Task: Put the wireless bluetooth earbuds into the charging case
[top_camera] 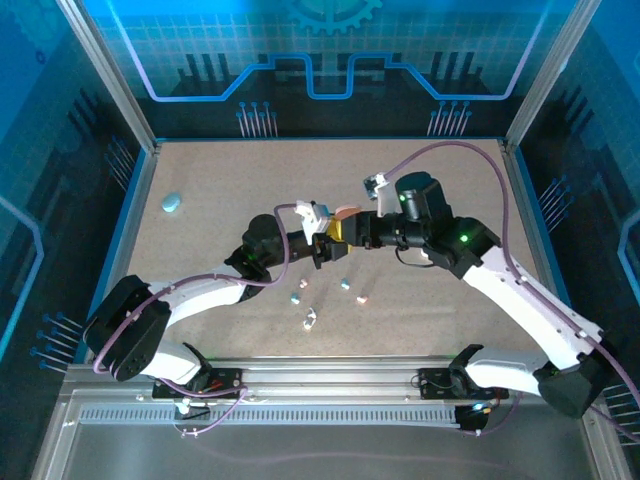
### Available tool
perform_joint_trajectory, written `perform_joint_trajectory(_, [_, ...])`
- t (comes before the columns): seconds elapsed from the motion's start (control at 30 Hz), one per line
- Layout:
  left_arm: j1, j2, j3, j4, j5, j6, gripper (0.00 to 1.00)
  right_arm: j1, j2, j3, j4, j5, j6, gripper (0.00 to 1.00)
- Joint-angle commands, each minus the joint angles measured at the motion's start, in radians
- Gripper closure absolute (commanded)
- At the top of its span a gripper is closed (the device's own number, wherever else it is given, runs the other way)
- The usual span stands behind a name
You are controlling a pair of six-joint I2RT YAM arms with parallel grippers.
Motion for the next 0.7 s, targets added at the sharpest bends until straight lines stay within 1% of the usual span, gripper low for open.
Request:
perform_joint_trajectory(0.0, [0.013,0.015,0.007,0.0,-0.092,0.005,0.66,-0.03,-0.092,-0.024,-0.001,-0.01,-0.036,0.61])
perform_joint_trajectory(0.1, [0.027,0.014,-0.007,-0.006,-0.133,-0.001,0.66,-0.076,-0.155,-0.07,-0.006,-0.014,-0.034,0.59])
perform_joint_trajectory(0.2, [0.041,0.003,-0.015,-0.025,-0.152,0.001,0.66,-0.129,-0.202,-0.119,-0.058,0.009,-0.03,0.58])
perform_joint_trajectory(0.3, [0.053,-0.021,-0.042,-0.032,-0.192,0.009,0.66,-0.184,-0.224,-0.193,-0.105,0.016,-0.012,0.57])
perform_joint_trajectory(0.37, [0.063,-0.044,-0.061,-0.034,-0.214,0.012,0.66,-0.204,-0.222,-0.246,-0.128,0.021,0.004,0.56])
perform_joint_trajectory(0.47, [0.078,-0.096,-0.092,-0.047,-0.253,0.02,0.66,-0.222,-0.172,-0.333,-0.139,-0.007,0.011,0.56])
perform_joint_trajectory(0.6, [0.088,-0.175,-0.114,-0.089,-0.291,0.045,0.65,-0.221,-0.033,-0.422,-0.078,-0.093,-0.009,0.56])
perform_joint_trajectory(0.67, [0.089,-0.207,-0.117,-0.107,-0.292,0.053,0.65,-0.216,0.047,-0.43,-0.069,-0.098,-0.017,0.56])
